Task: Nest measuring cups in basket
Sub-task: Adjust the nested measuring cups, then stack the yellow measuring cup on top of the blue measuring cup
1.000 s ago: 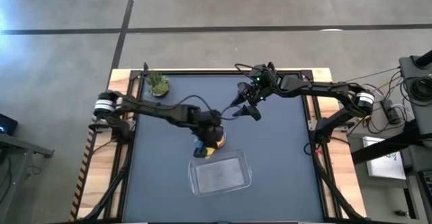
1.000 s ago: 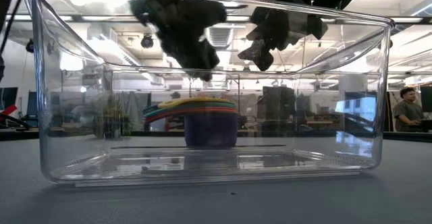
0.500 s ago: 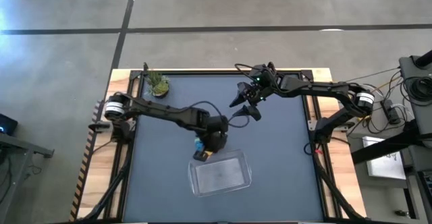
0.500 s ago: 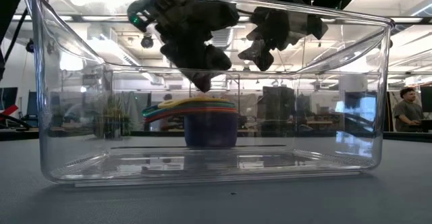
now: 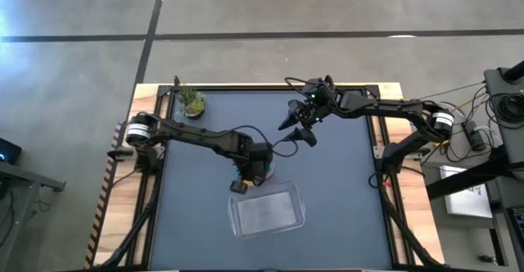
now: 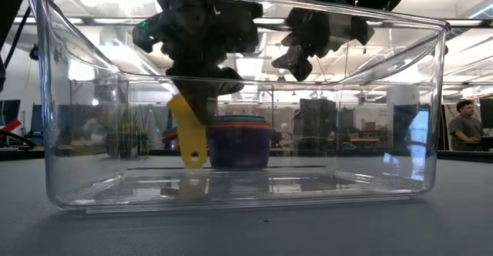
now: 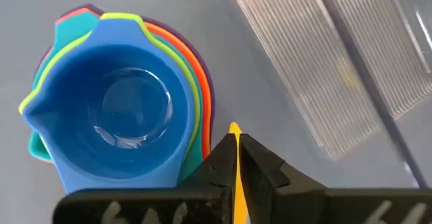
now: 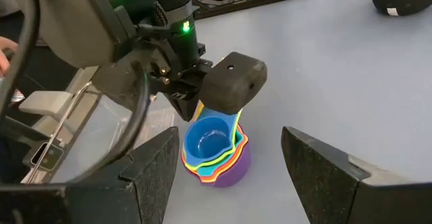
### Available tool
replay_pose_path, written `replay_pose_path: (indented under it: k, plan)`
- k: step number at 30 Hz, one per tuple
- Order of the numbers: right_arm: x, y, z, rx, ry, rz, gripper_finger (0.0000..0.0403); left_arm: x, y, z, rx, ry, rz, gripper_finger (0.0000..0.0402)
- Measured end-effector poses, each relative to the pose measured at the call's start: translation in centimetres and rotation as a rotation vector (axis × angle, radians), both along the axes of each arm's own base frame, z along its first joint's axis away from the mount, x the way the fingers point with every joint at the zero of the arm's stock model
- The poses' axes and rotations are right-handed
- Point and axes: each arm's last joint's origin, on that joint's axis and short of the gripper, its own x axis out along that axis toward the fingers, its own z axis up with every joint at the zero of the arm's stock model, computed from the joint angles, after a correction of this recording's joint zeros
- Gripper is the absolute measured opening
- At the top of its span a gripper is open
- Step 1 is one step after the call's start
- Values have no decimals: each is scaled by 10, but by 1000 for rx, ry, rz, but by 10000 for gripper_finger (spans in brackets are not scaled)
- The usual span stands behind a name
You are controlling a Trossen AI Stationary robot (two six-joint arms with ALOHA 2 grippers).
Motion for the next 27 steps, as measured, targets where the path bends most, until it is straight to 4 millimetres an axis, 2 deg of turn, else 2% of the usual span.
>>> replay_pose_path:
  k: [8, 14, 18, 21, 27]
  plan:
    - [0, 0, 0, 0, 0, 0, 249, -2, 0, 9, -3, -24, 6, 0]
    - [0, 0, -1, 4, 8, 0, 249, -14, 2, 28, 40, -64, 40, 0]
    - [-2, 1, -3, 20, 41, 0, 249, -37, 4, 43, 74, -103, 92, 0]
    - [-3, 2, -5, 29, 61, 1, 249, -61, 6, 44, 89, -150, 149, 0]
    - [-3, 2, -5, 30, 66, 2, 249, -107, 9, 19, 28, -244, 301, 0]
